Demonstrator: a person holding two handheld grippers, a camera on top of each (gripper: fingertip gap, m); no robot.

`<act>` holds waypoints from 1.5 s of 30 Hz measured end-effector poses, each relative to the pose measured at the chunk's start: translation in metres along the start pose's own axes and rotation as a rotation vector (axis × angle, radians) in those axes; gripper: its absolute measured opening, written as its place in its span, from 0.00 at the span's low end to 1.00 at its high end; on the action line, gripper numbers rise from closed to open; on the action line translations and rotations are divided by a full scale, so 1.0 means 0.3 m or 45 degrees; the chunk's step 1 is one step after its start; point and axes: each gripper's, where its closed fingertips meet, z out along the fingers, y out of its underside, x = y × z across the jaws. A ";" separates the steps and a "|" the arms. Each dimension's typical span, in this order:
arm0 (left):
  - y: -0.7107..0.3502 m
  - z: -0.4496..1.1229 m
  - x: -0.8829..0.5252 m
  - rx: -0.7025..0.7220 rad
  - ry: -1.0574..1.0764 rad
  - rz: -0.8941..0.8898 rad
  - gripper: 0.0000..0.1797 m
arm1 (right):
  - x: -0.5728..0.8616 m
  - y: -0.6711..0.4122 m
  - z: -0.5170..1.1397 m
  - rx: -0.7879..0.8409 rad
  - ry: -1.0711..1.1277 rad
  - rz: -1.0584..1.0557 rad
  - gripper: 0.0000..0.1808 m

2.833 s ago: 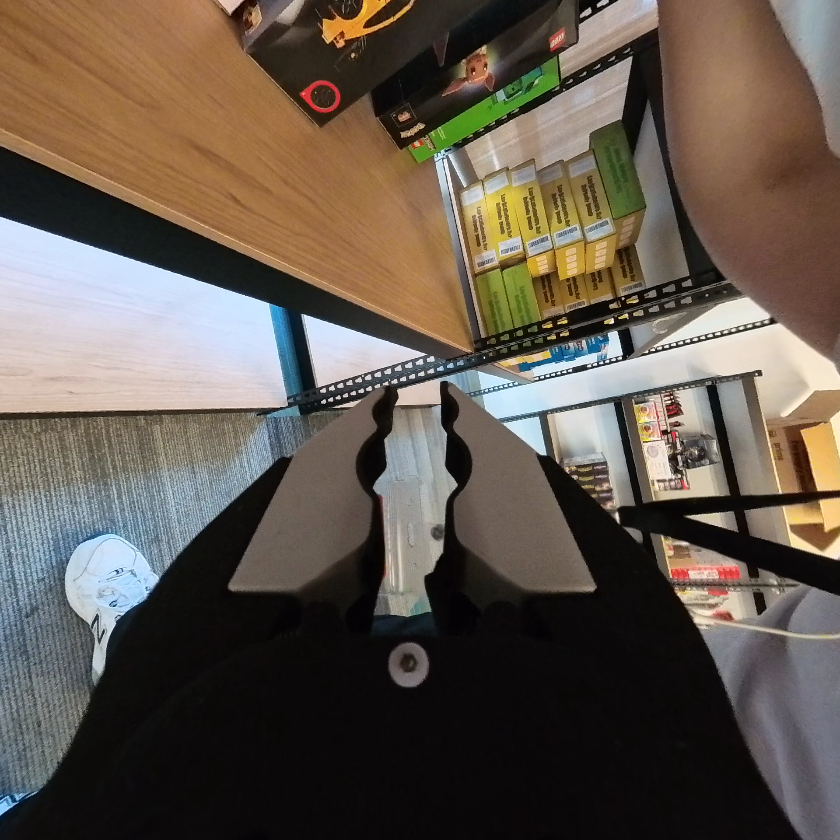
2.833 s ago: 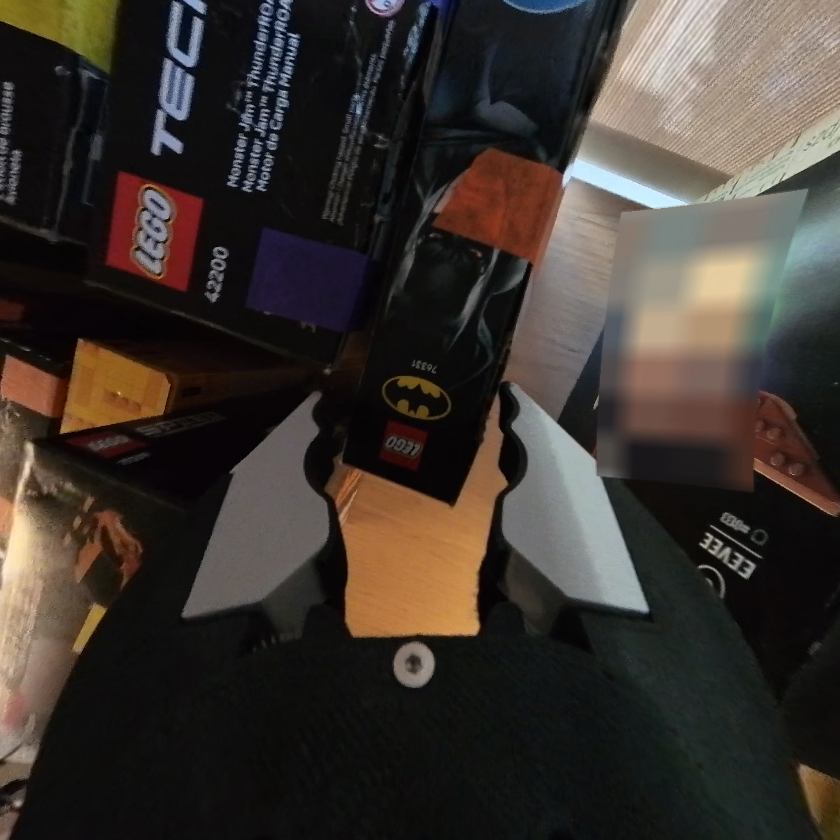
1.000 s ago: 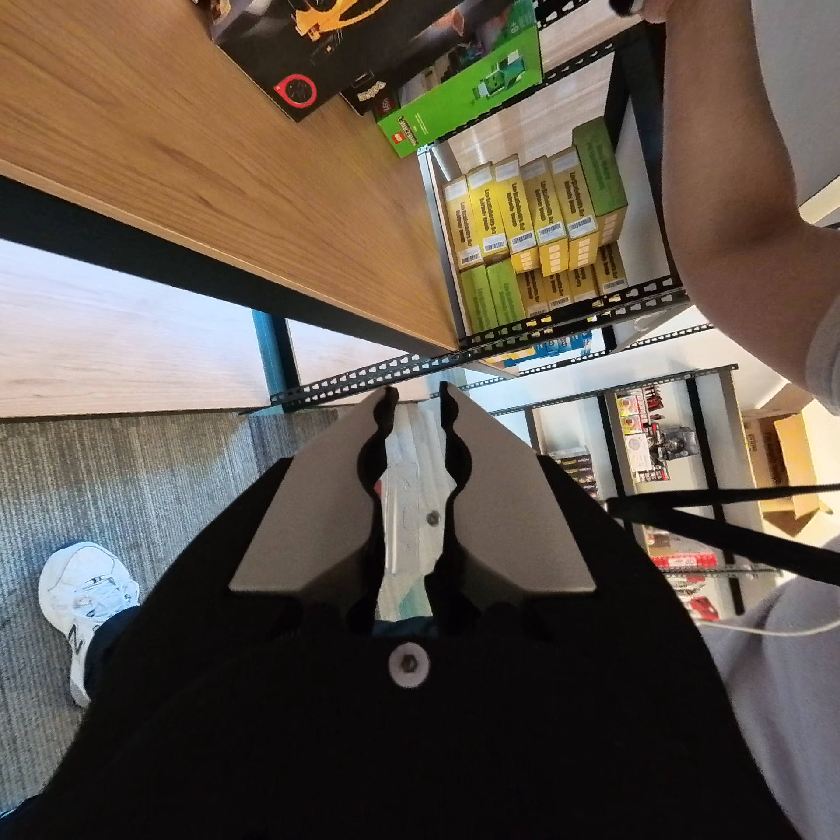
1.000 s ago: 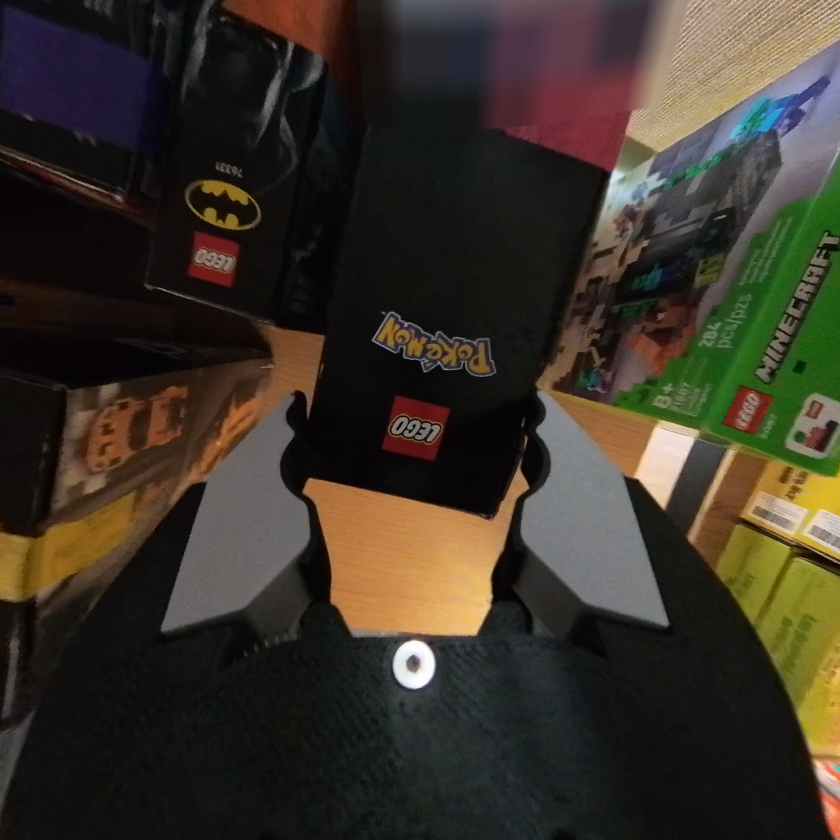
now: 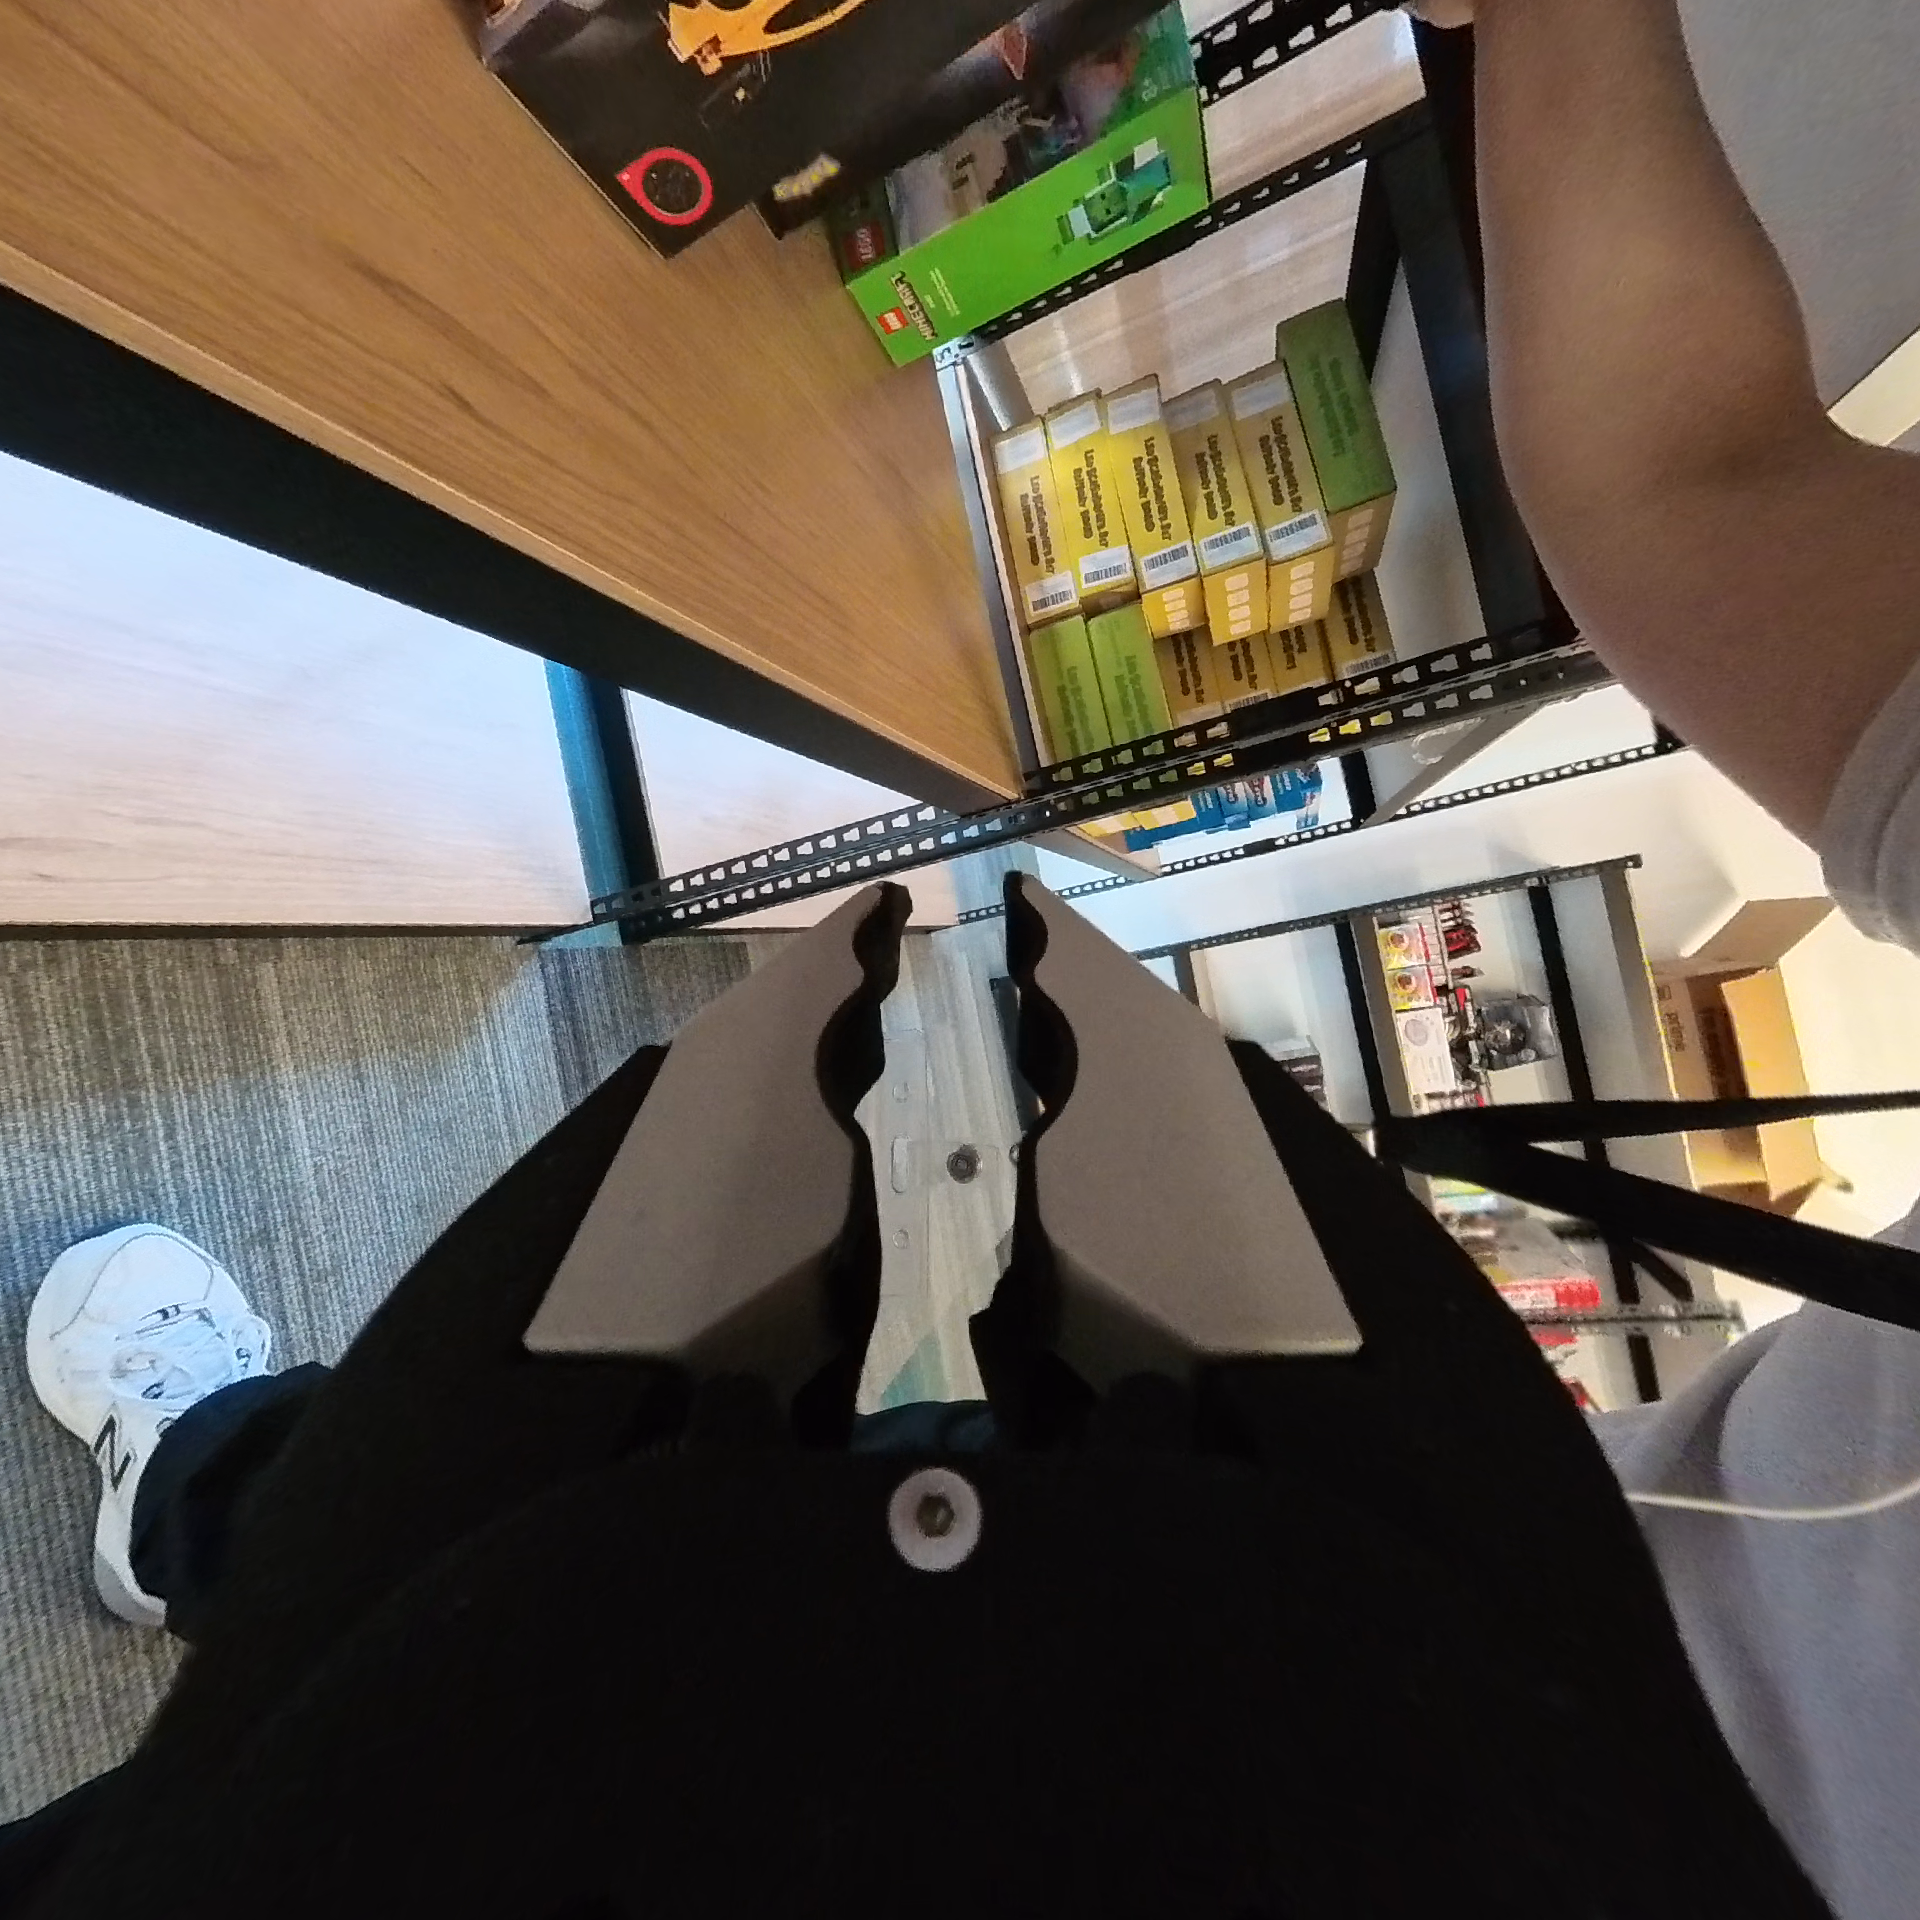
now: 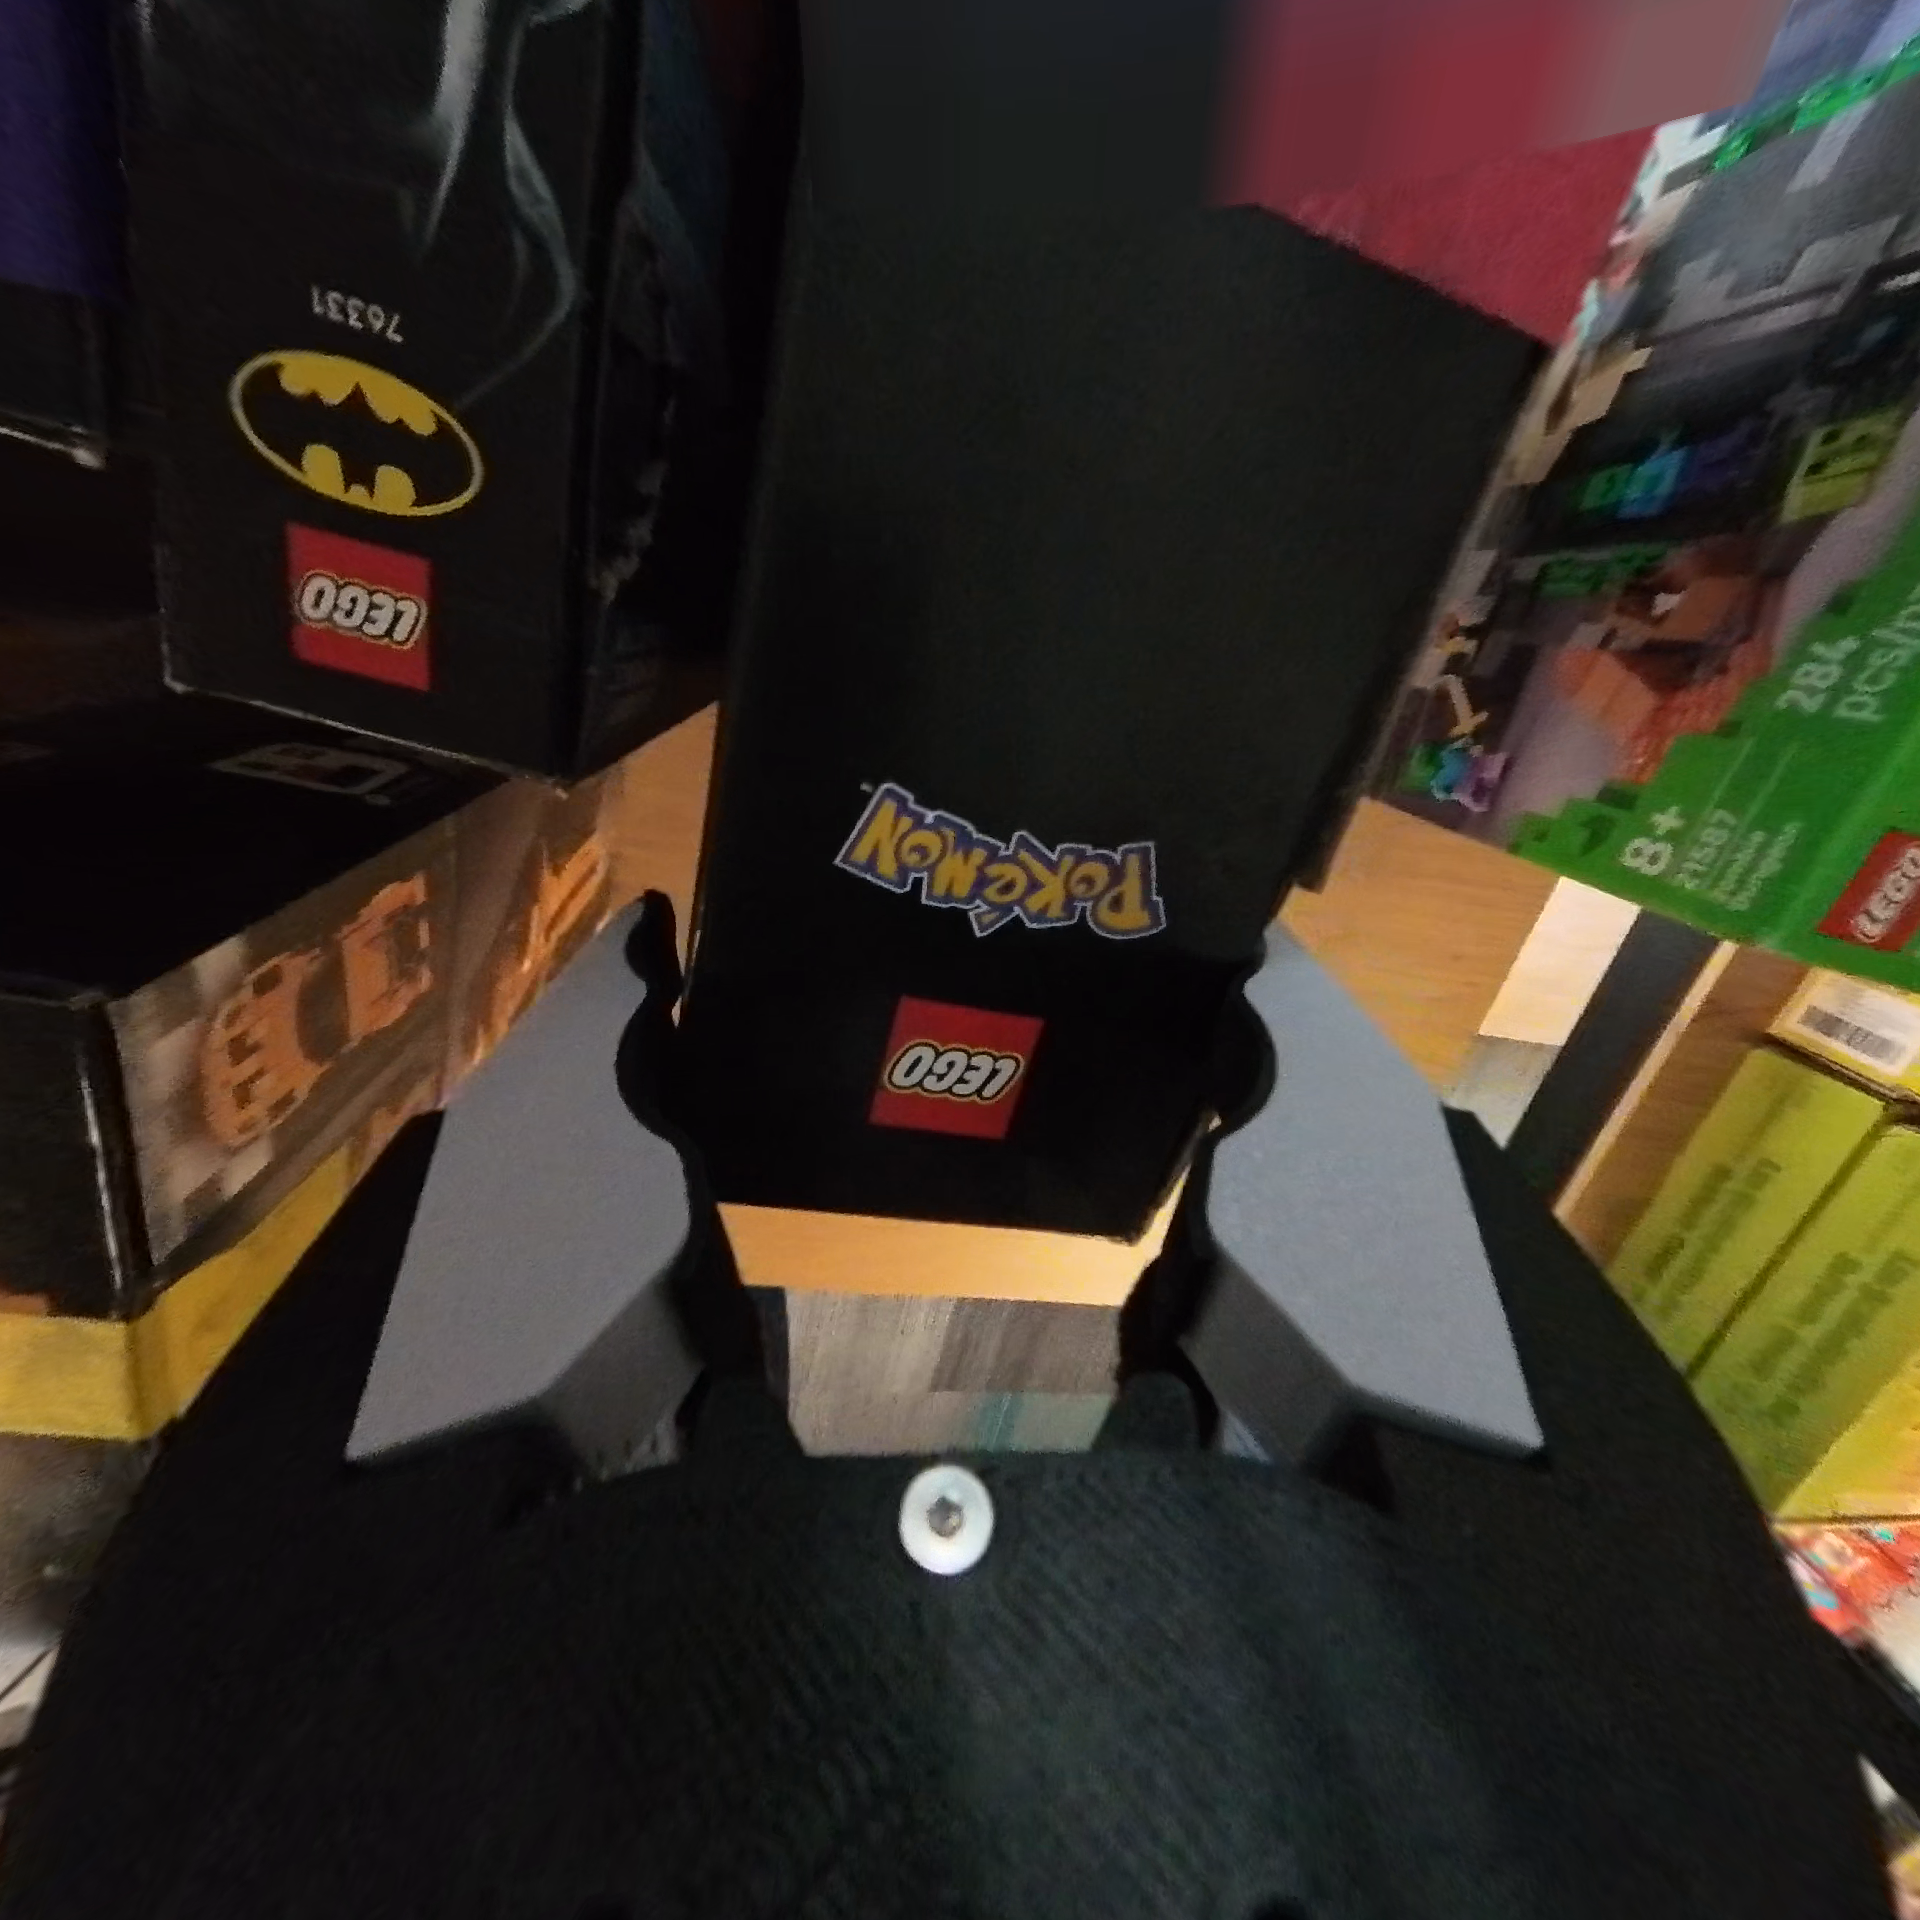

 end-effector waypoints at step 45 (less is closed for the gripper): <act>0.488 0.616 0.152 -0.336 0.083 -0.094 0.10 | 0.729 -0.101 0.208 1.188 0.211 0.272 0.72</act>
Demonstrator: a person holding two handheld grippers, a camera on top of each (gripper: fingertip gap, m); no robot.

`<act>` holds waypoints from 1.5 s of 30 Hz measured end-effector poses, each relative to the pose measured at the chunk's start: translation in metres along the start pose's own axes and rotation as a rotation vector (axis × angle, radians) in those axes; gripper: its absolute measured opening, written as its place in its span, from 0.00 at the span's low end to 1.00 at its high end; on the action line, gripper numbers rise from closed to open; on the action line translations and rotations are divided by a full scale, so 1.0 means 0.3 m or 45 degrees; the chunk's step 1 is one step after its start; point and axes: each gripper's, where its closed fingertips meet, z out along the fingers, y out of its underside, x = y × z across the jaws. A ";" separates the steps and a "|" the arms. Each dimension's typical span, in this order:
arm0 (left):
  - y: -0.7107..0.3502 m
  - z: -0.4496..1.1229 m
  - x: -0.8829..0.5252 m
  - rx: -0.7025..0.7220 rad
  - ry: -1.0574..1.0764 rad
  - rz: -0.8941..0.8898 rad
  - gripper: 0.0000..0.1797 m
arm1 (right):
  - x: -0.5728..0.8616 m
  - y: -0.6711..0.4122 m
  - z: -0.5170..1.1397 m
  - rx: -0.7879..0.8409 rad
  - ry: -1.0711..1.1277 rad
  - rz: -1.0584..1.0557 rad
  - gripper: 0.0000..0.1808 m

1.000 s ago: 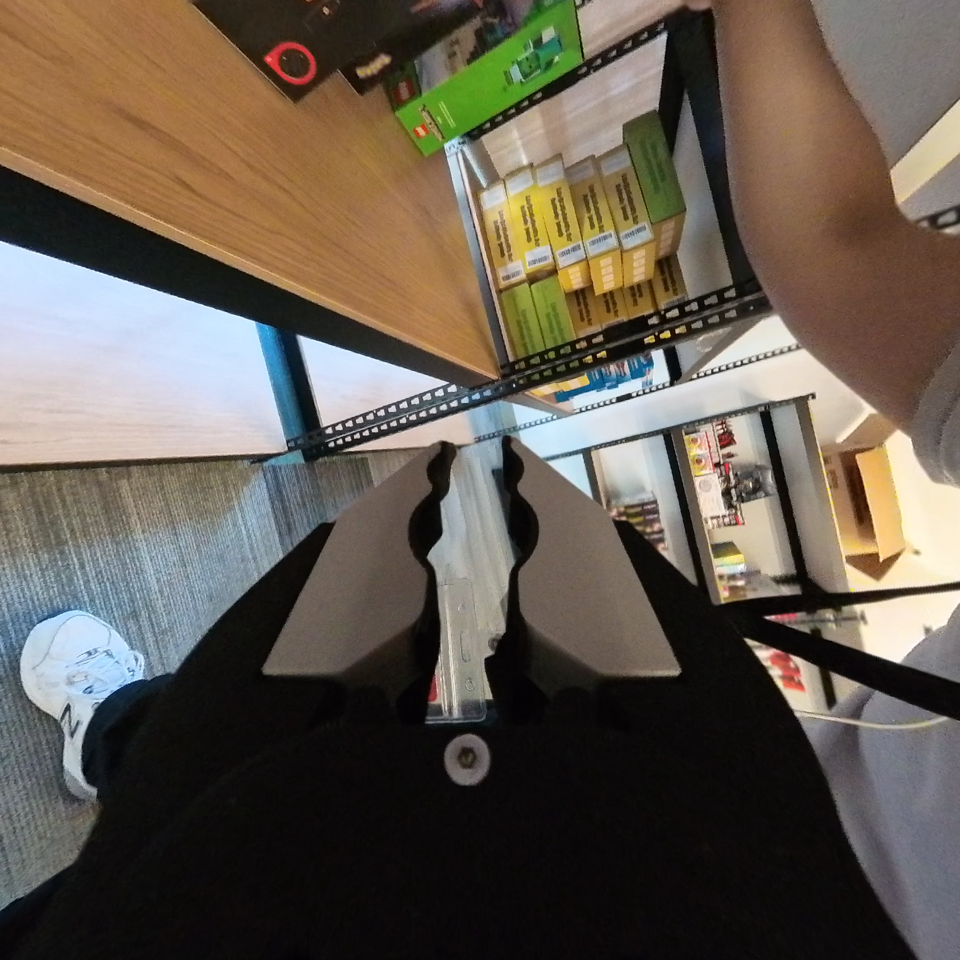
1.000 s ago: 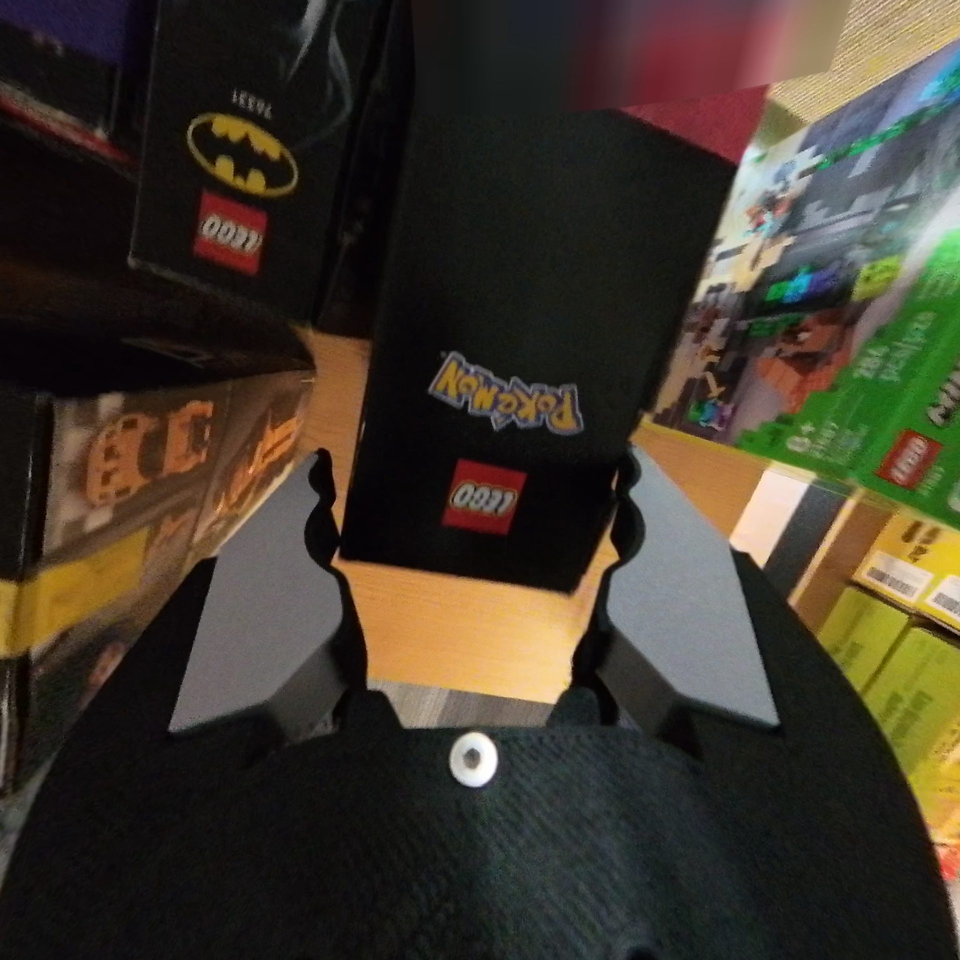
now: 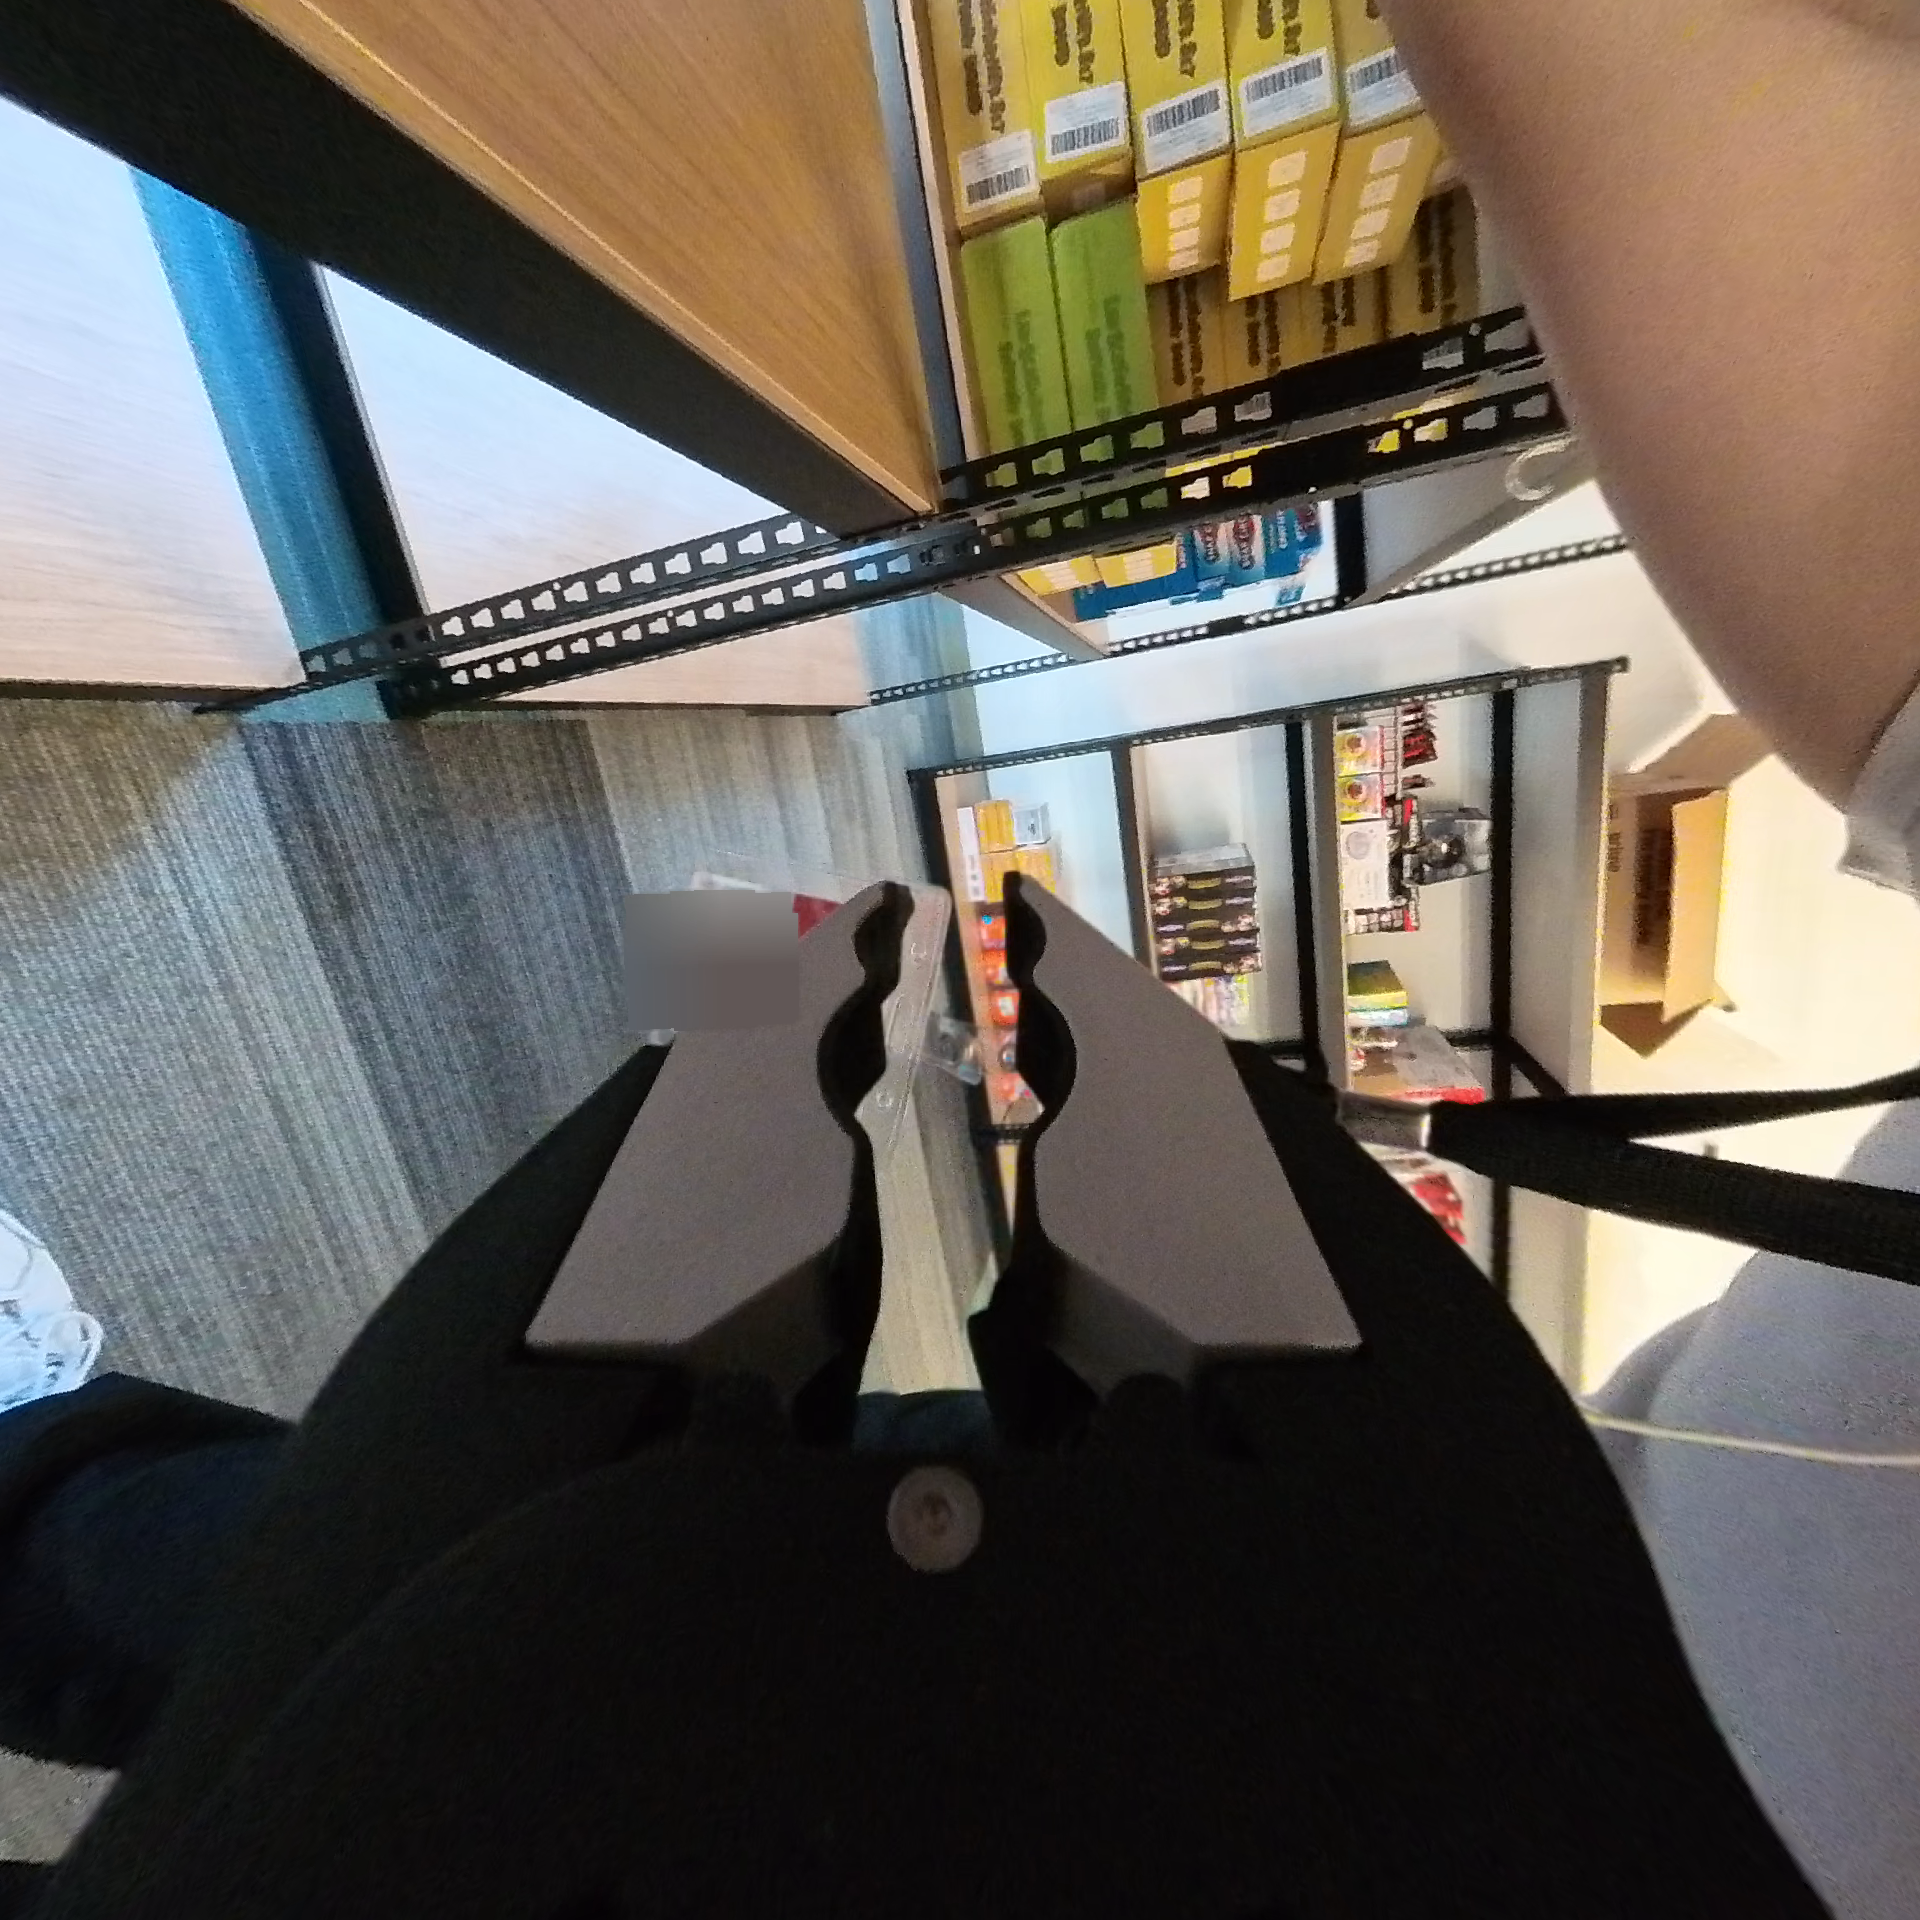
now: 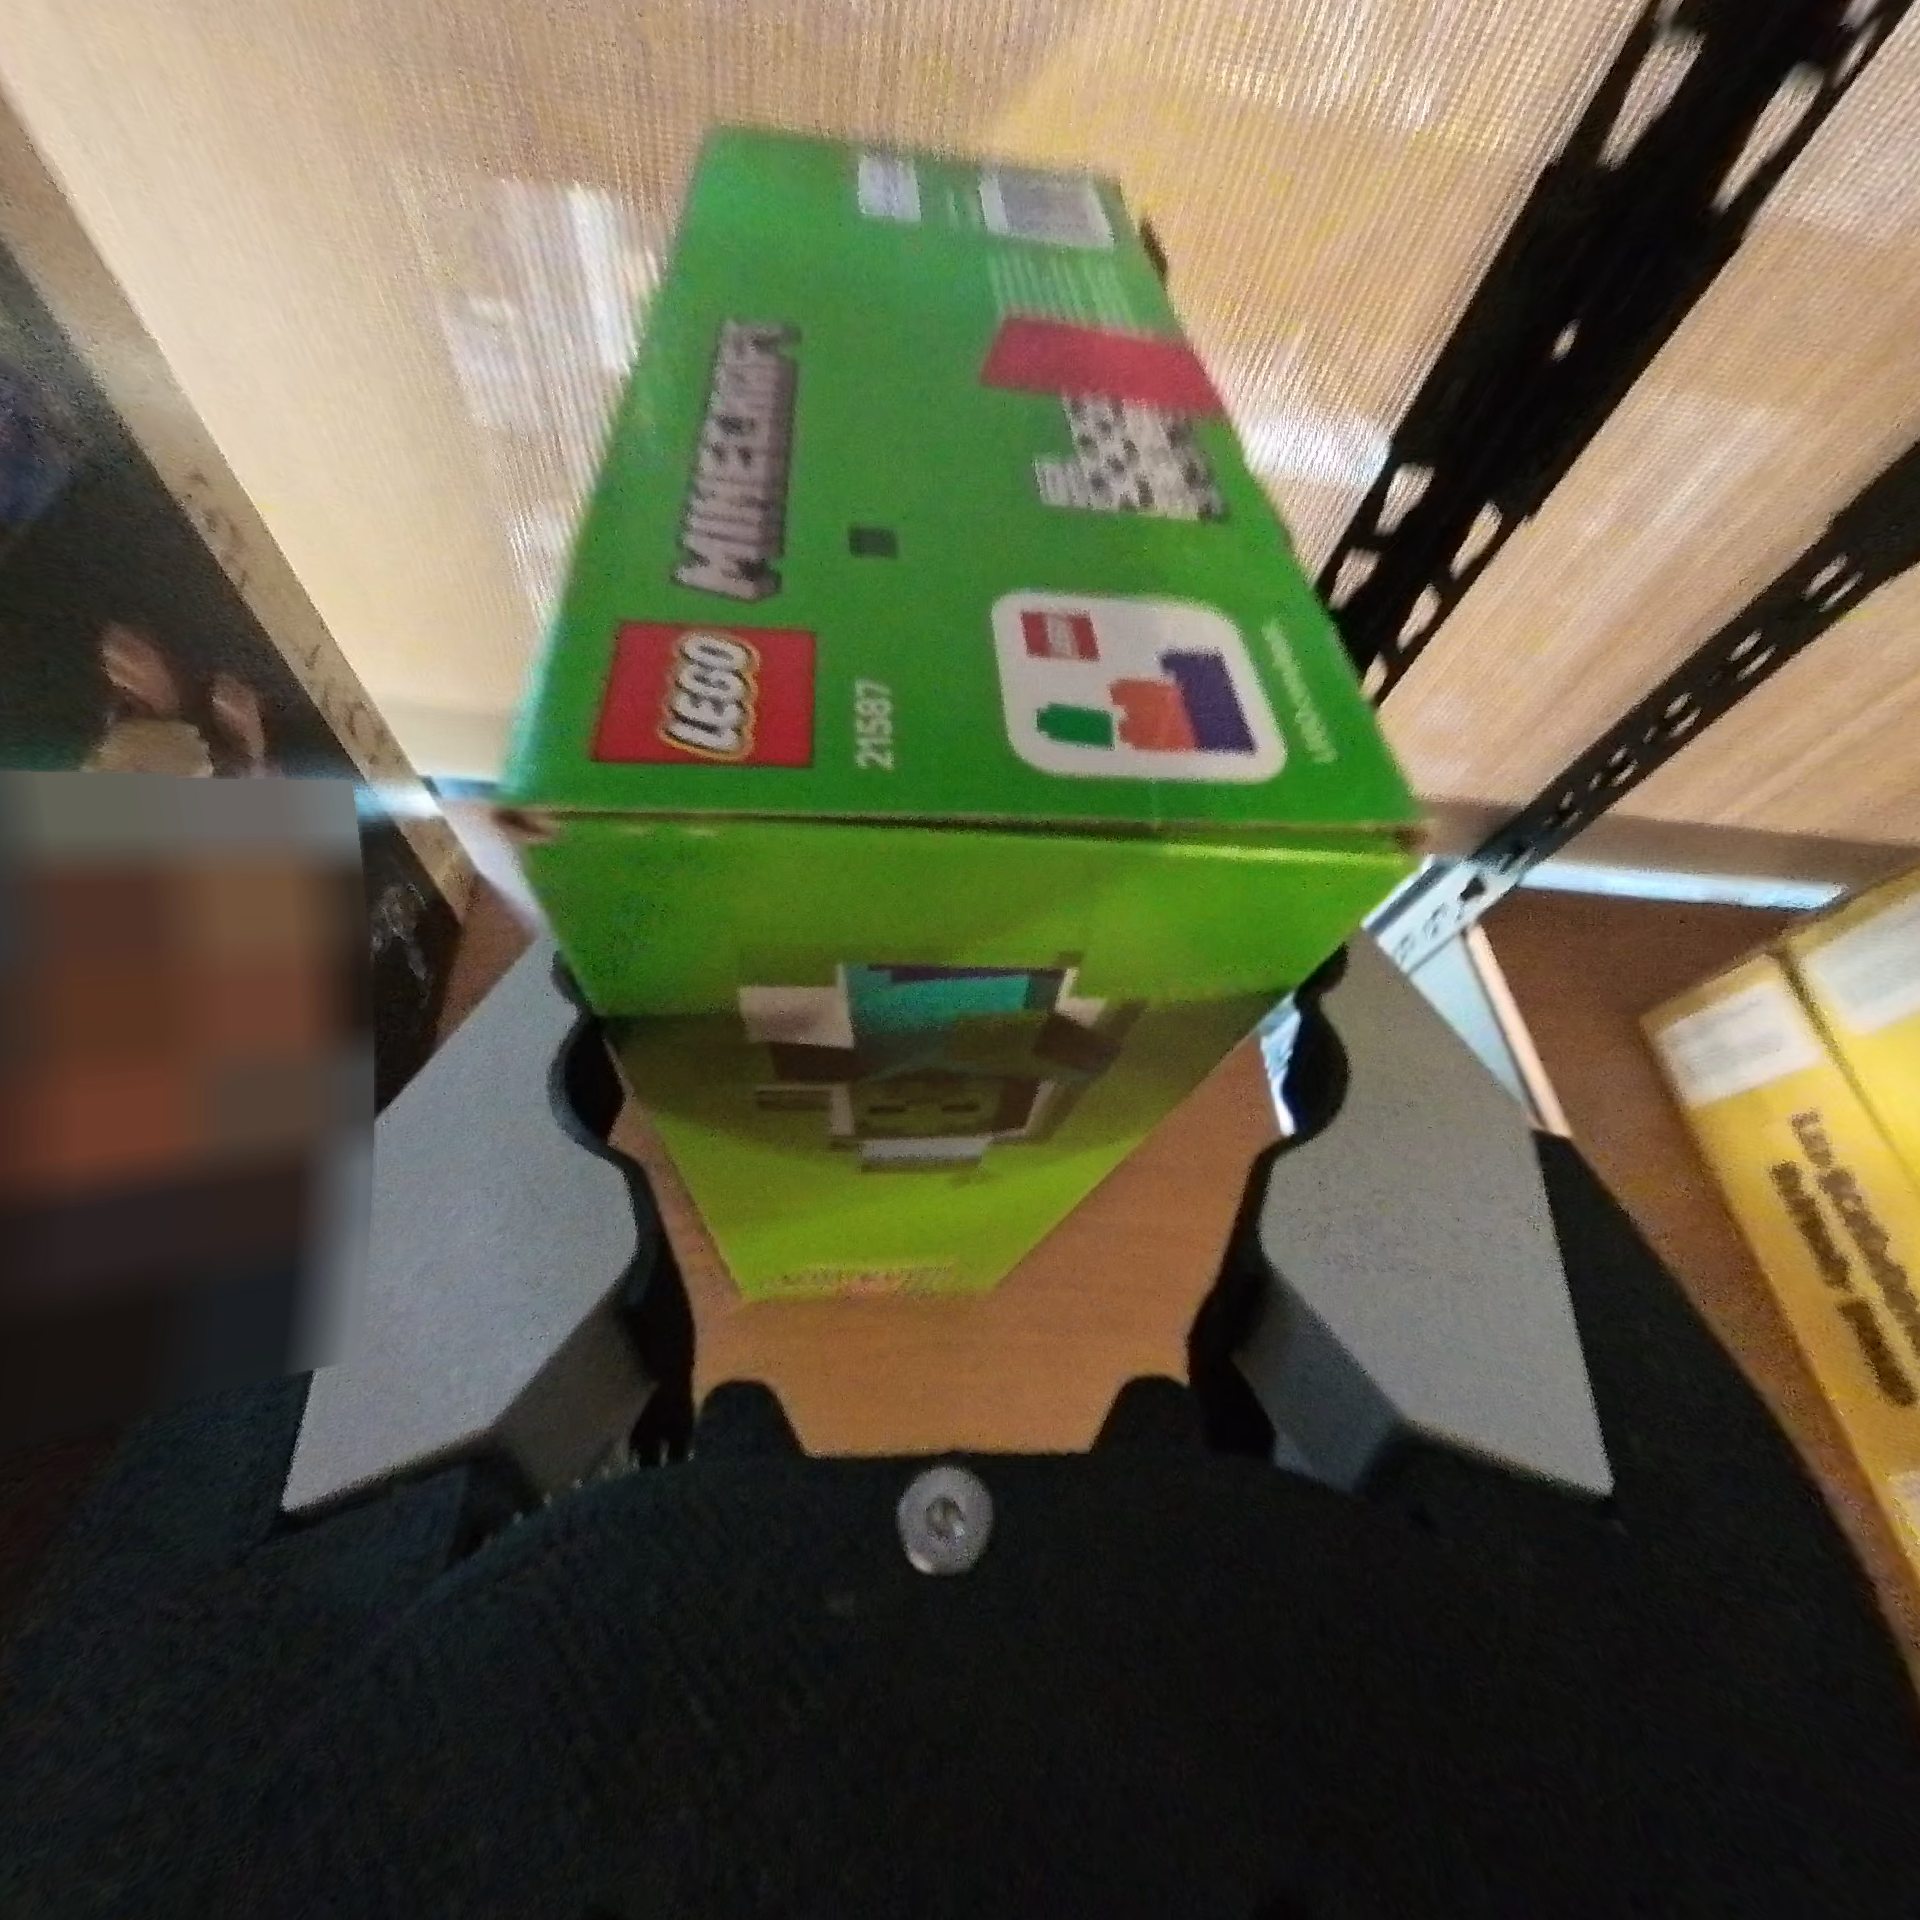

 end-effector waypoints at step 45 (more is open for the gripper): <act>0.047 0.012 -0.086 0.019 -0.059 -0.082 0.10 | -0.451 0.197 -0.023 -0.062 -0.916 -0.719 0.55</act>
